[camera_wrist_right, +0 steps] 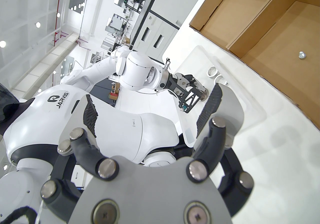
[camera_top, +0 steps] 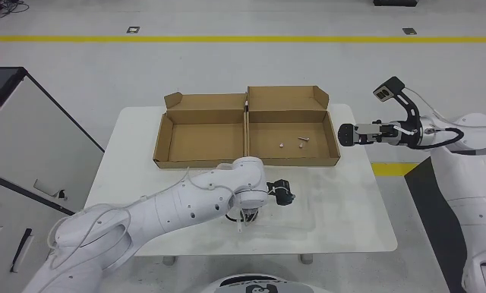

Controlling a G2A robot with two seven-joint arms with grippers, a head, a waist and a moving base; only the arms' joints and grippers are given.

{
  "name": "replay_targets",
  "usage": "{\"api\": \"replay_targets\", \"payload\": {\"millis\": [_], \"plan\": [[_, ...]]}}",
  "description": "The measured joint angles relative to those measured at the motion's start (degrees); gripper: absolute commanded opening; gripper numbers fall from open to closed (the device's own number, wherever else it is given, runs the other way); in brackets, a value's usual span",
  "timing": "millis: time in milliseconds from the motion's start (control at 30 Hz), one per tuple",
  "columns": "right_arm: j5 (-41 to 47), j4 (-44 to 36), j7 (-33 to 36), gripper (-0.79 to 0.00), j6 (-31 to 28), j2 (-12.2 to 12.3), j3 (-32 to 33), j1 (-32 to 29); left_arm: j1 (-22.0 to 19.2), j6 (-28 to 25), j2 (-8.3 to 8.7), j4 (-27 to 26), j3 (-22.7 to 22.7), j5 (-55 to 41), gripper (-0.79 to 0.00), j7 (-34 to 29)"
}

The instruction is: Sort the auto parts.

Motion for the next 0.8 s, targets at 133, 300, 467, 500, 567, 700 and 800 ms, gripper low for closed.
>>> {"api": "replay_targets", "payload": {"millis": [133, 300, 467, 500, 567, 700, 800], "plan": [[0.0, 0.0, 0.0, 0.0, 0.0, 0.0, 0.0, 0.0, -0.2, 0.6, -0.32, 0.8, 0.4, 0.5, -0.409, 0.0], [0.0, 0.0, 0.0, 0.0, 0.0, 0.0, 0.0, 0.0, -0.6, 1.5, -0.73, 1.7, 0.5, 1.0, -0.406, 0.0], [0.0, 0.0, 0.0, 0.0, 0.0, 0.0, 0.0, 0.0, -0.7, 2.3, -1.17, 2.5, 0.1, 1.9, -0.406, 0.3], [0.0, 0.0, 0.0, 0.0, 0.0, 0.0, 0.0, 0.0, -0.7, 2.4, -1.24, 2.7, 0.0, 2.1, -0.406, 0.5], [0.0, 0.0, 0.0, 0.0, 0.0, 0.0, 0.0, 0.0, -0.6, 2.4, -1.41, 2.9, -0.1, 2.5, -0.406, 0.7], [0.0, 0.0, 0.0, 0.0, 0.0, 0.0, 0.0, 0.0, -0.4, 1.3, -1.62, 3.1, -0.5, 1.7, -0.388, 1.1], [0.0, 0.0, 0.0, 0.0, 0.0, 0.0, 0.0, 0.0, 0.0, -0.1, -1.58, 3.3, -0.8, 0.7, -0.345, 1.2]]}}
